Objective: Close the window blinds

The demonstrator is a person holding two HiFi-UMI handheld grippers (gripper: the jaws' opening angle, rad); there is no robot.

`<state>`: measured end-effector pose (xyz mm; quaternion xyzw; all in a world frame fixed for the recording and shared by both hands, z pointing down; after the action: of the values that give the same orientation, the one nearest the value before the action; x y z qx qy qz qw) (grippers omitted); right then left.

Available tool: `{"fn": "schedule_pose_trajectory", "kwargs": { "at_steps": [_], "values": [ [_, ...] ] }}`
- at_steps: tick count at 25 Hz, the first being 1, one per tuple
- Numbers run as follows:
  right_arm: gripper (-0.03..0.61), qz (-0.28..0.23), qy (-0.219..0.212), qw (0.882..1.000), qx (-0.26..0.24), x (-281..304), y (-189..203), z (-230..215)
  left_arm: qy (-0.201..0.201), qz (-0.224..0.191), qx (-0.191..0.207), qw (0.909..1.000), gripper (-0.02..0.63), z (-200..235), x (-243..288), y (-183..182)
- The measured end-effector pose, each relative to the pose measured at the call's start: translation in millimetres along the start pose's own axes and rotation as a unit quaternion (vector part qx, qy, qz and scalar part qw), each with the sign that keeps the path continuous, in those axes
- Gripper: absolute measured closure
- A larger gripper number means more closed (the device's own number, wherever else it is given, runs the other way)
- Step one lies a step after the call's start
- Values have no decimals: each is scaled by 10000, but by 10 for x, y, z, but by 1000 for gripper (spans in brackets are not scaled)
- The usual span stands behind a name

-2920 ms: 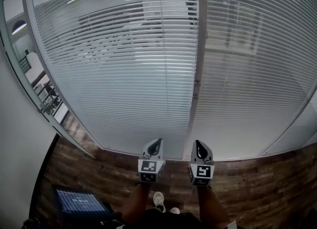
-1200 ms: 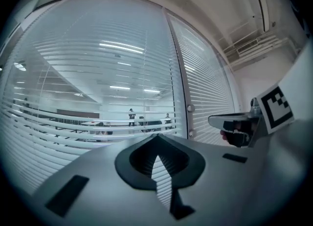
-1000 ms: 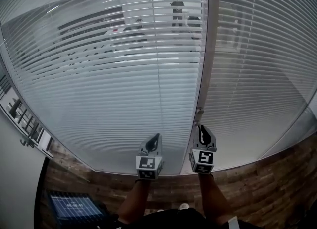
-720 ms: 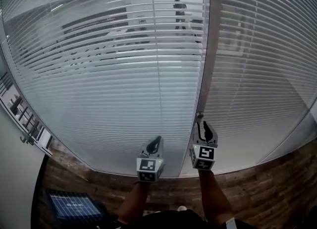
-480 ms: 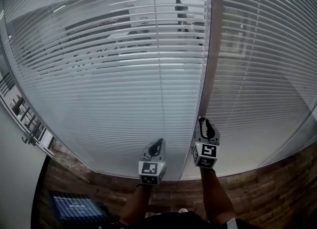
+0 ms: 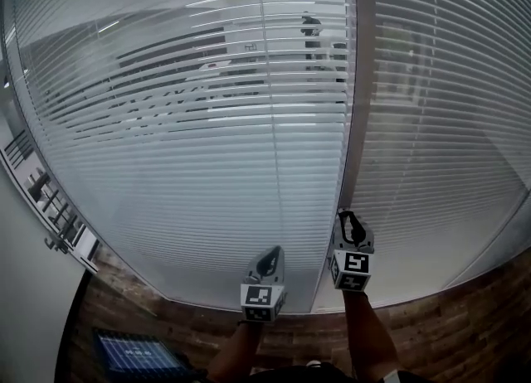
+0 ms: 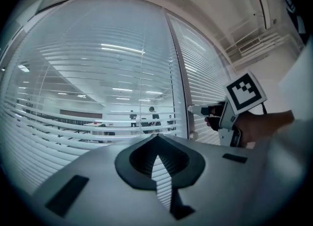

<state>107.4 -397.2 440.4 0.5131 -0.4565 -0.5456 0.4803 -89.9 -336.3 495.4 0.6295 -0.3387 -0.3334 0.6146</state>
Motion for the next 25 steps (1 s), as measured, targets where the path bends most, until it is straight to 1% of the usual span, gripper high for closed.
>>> {"fn": "schedule_pose_trajectory", "kwargs": {
  "at_steps": [3, 7, 8, 10, 12, 13, 17, 20, 22, 25],
  "values": [
    [461, 78, -69, 9999, -130, -27, 28, -2, -47, 27, -61, 10000, 614, 2, -29, 64],
    [462, 25, -82, 9983, -575, -21, -8, 13, 4, 116, -27, 9999, 614, 9, -4, 116],
    [462, -9, -96, 9971, -753, -14, -26, 23, 14, 103, -3, 9999, 614, 9, 2, 86],
    [462, -71, -130, 9918, -1266, -3, -60, 40, 1, 90, 28, 10000, 614, 31, -1, 22],
    [462, -51, -155, 9846, -1741, -22, -112, 73, -48, 76, -7, 10000, 614, 69, -21, 6],
    [462, -56, -168, 9792, -2022, -24, -100, 83, -71, 44, -16, 10000, 614, 79, -32, 3],
    [462, -177, -191, 9493, -3132, -17, -52, 97, -52, 27, 20, 10000, 614, 74, -37, 33],
    [462, -261, -199, 9204, -3895, -1, -33, 120, -42, 25, 58, 10000, 614, 86, -30, 33],
    [462, -293, -245, 8941, -4463, 11, -10, 134, -42, 79, 85, 9999, 614, 96, -32, 69],
    [462, -448, -418, 8464, -5290, 10, 18, 149, -105, 122, 99, 9998, 614, 96, -70, 80]
  ]
}}
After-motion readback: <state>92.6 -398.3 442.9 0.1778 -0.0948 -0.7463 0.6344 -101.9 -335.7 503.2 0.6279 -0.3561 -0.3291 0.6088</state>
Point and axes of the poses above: the fingertips, and each gripper's own axes: x forward along the fingers, z to its left, y out of its underside, the point moved 5 cm from there along -x, backward along the fingers, and after that the axes turned 11 degrees about y, right-handed, at the moved point
